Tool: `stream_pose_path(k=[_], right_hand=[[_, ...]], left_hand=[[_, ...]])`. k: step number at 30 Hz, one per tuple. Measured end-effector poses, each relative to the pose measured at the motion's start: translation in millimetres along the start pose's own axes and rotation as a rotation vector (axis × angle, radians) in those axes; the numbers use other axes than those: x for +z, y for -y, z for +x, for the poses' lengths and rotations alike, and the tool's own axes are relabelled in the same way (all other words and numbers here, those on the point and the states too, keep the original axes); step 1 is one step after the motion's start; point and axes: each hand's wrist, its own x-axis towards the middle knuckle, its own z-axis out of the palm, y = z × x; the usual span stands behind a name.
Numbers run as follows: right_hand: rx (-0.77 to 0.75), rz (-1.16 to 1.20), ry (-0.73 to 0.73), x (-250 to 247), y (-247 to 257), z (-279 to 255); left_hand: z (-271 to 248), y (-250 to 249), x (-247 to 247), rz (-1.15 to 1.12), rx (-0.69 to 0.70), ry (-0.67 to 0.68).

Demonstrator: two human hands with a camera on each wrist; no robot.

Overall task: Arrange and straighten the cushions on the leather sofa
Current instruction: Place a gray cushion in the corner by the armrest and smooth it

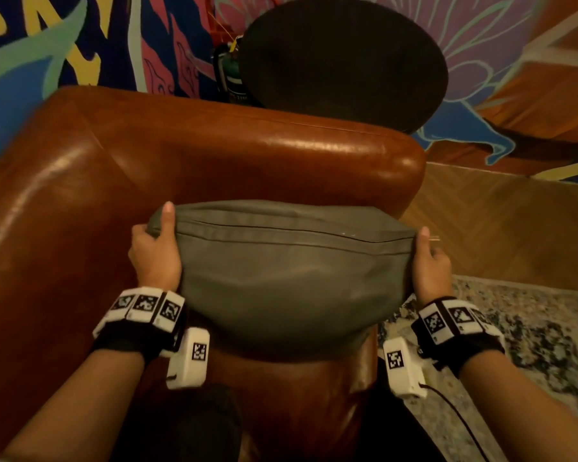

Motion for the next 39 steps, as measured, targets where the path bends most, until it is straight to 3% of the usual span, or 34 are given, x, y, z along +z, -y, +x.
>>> stream_pose_path(k=[2, 4, 7, 10, 14, 16, 18, 20, 22, 24, 25, 27, 29, 34, 36, 39], right_hand=[[-0.048, -0.016, 0.016, -1, 5, 7], [-0.002, 0.033, 0.042, -3, 1, 13], [0.139, 0.037, 0.115, -4, -7, 18], [0.168, 0.012, 0.095, -1, -1, 20], [0.190, -0.081, 0.139, -3, 2, 23], [0.161, -0.217, 0.153, -3, 2, 20], [0.024, -0.390, 0.050, -1, 7, 18], [-0.172, -0.577, -0.089, 0, 20, 11], [-0.441, -0.688, -0.080, 10, 35, -3], [-0.746, -0.725, 0.083, 38, 49, -28], [-0.867, -0.757, 0.193, 56, 51, -40], [-0.962, -0.866, 0.412, 88, 52, -59], [-0.871, -1.011, 0.549, 96, 44, -53], [-0.506, -1.165, 0.370, 20, 33, 14], [-0.293, -1.038, 0.336, -12, 25, 26], [-0.017, -0.317, 0.343, -35, 2, 20]], left_hand=[[12, -6, -3, 0.006, 0.086, -0.048], [21, -4, -4, 0.006, 0.086, -0.052], [29, 17, -2, 0.019, -0.063, 0.009], [30, 15, 0, -0.014, -0.165, 0.052], [30, 4, -1, 0.134, -0.072, 0.097], [27, 4, 2, 0.209, -0.078, 0.096], [27, 2, 6, 0.275, -0.037, 0.005], [19, -8, 8, 0.400, 0.128, -0.088], [8, -20, 14, 0.528, 0.452, -0.094], [-11, -31, 32, 0.550, 0.816, 0.076], [-24, -35, 45, 0.563, 0.927, 0.233], [-43, -33, 67, 0.733, 0.961, 0.533], [-37, -22, 74, 0.947, 0.853, 0.645], [6, 1, 27, 1.196, 0.785, 0.370], [10, 6, 7, 1.040, 0.677, 0.268], [17, 23, -13, 0.365, 0.322, 0.247]])
